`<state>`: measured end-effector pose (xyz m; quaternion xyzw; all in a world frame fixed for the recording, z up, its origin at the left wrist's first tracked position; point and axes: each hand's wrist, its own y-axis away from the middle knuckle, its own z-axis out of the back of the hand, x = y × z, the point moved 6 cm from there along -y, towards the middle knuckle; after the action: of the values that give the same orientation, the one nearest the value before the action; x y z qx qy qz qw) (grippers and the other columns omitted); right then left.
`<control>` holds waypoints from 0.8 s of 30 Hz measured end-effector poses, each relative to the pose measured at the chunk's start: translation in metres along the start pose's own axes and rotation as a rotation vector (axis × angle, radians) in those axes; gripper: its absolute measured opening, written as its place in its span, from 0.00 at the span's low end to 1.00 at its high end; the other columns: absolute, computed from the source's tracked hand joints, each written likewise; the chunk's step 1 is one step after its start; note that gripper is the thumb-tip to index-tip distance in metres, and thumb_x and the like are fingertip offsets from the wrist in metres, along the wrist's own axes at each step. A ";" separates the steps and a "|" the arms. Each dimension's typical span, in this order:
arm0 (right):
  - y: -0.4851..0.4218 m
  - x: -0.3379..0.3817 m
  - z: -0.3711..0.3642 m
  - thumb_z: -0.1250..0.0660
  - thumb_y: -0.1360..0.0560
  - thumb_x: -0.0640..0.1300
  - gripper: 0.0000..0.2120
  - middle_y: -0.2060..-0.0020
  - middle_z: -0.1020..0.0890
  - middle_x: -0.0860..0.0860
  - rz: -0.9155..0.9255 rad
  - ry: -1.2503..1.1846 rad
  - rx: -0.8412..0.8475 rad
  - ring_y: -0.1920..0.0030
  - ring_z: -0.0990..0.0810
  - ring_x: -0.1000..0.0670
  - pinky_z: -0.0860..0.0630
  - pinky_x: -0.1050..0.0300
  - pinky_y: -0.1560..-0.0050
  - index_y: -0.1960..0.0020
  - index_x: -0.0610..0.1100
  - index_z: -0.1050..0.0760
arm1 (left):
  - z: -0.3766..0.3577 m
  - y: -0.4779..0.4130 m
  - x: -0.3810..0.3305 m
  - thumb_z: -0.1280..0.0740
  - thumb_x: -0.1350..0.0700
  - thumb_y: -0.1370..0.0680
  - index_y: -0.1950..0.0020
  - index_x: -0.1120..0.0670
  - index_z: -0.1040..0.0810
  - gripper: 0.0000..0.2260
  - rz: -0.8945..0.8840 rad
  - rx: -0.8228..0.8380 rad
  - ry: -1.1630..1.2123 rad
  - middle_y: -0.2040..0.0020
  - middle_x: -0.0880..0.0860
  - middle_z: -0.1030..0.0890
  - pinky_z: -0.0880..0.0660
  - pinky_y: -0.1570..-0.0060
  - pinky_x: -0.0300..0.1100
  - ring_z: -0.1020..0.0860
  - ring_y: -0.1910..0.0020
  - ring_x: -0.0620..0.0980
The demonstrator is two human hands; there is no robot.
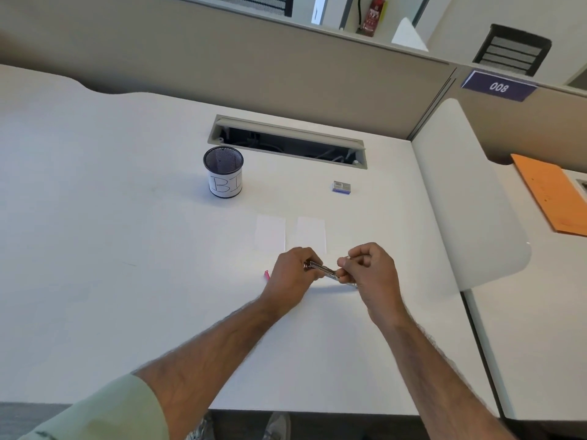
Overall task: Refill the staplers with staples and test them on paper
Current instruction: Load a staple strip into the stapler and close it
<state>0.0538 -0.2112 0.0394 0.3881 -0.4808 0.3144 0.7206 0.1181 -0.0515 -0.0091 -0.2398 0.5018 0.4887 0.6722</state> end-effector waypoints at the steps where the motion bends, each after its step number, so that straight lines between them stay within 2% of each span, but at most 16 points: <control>1: 0.001 0.009 -0.002 0.28 0.26 0.32 0.07 0.63 0.15 0.42 0.046 0.048 0.029 0.67 0.16 0.47 0.20 0.60 0.65 0.51 0.39 0.24 | 0.003 0.002 -0.001 0.26 0.61 0.26 0.54 0.52 0.16 0.05 0.039 -0.020 0.073 0.61 0.44 0.18 0.31 0.68 0.26 0.23 0.64 0.36; 4: 0.008 0.039 -0.012 0.29 0.25 0.33 0.09 0.64 0.15 0.52 0.219 0.225 0.098 0.64 0.17 0.53 0.21 0.62 0.62 0.51 0.45 0.19 | 0.015 0.009 -0.006 0.25 0.62 0.28 0.54 0.49 0.14 0.08 0.098 -0.061 0.231 0.62 0.43 0.14 0.30 0.66 0.29 0.22 0.65 0.37; 7: 0.021 0.068 -0.022 0.29 0.26 0.34 0.12 0.63 0.16 0.55 0.418 0.376 0.124 0.61 0.18 0.57 0.25 0.69 0.60 0.46 0.48 0.21 | 0.026 0.015 -0.013 0.24 0.64 0.27 0.51 0.53 0.13 0.08 0.096 -0.033 0.395 0.58 0.48 0.12 0.23 0.54 0.31 0.15 0.56 0.44; 8: 0.024 0.075 -0.025 0.29 0.26 0.35 0.12 0.63 0.17 0.56 0.475 0.438 0.124 0.59 0.19 0.56 0.26 0.68 0.60 0.47 0.48 0.22 | 0.028 0.017 -0.015 0.24 0.65 0.27 0.49 0.55 0.13 0.08 0.091 -0.009 0.472 0.56 0.51 0.12 0.20 0.49 0.36 0.14 0.53 0.48; 10: 0.031 0.089 -0.032 0.29 0.26 0.37 0.09 0.61 0.18 0.57 0.585 0.582 0.134 0.56 0.20 0.53 0.25 0.59 0.56 0.49 0.48 0.22 | 0.035 0.020 -0.022 0.26 0.67 0.25 0.48 0.58 0.13 0.08 0.068 0.027 0.596 0.53 0.57 0.12 0.18 0.44 0.46 0.13 0.51 0.55; 12: 0.037 0.100 -0.040 0.29 0.25 0.37 0.08 0.58 0.17 0.54 0.691 0.694 0.156 0.53 0.21 0.50 0.24 0.52 0.52 0.48 0.46 0.18 | 0.043 0.022 -0.028 0.27 0.68 0.24 0.49 0.57 0.12 0.09 0.048 0.049 0.657 0.52 0.57 0.12 0.18 0.43 0.47 0.13 0.50 0.57; 14: 0.040 0.106 -0.043 0.29 0.25 0.36 0.08 0.56 0.16 0.52 0.757 0.724 0.162 0.52 0.22 0.48 0.23 0.50 0.50 0.47 0.45 0.17 | 0.047 0.023 -0.033 0.28 0.68 0.24 0.49 0.56 0.12 0.09 0.039 0.067 0.695 0.51 0.58 0.12 0.18 0.43 0.46 0.13 0.49 0.57; 17: 0.045 0.114 -0.046 0.26 0.27 0.37 0.06 0.59 0.17 0.53 0.829 0.764 0.145 0.55 0.23 0.47 0.23 0.46 0.53 0.51 0.46 0.18 | 0.056 0.026 -0.036 0.28 0.69 0.23 0.45 0.63 0.15 0.08 0.046 0.064 0.756 0.49 0.61 0.12 0.18 0.43 0.46 0.13 0.48 0.59; 22: 0.052 0.121 -0.050 0.26 0.28 0.36 0.05 0.61 0.16 0.52 0.932 0.842 0.196 0.56 0.23 0.44 0.23 0.44 0.55 0.54 0.44 0.17 | 0.070 0.031 -0.043 0.29 0.70 0.23 0.47 0.61 0.14 0.09 0.029 0.065 0.776 0.50 0.60 0.12 0.17 0.46 0.43 0.13 0.49 0.57; 24: 0.052 0.123 -0.052 0.26 0.27 0.36 0.04 0.61 0.17 0.52 0.926 0.845 0.212 0.56 0.25 0.45 0.25 0.47 0.55 0.54 0.44 0.17 | 0.071 0.032 -0.044 0.30 0.70 0.23 0.48 0.59 0.14 0.10 0.022 0.070 0.790 0.50 0.60 0.12 0.17 0.46 0.43 0.13 0.49 0.57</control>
<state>0.0757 -0.1308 0.1555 0.0515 -0.2392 0.7652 0.5954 0.1197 0.0012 0.0635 -0.3808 0.7408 0.3487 0.4297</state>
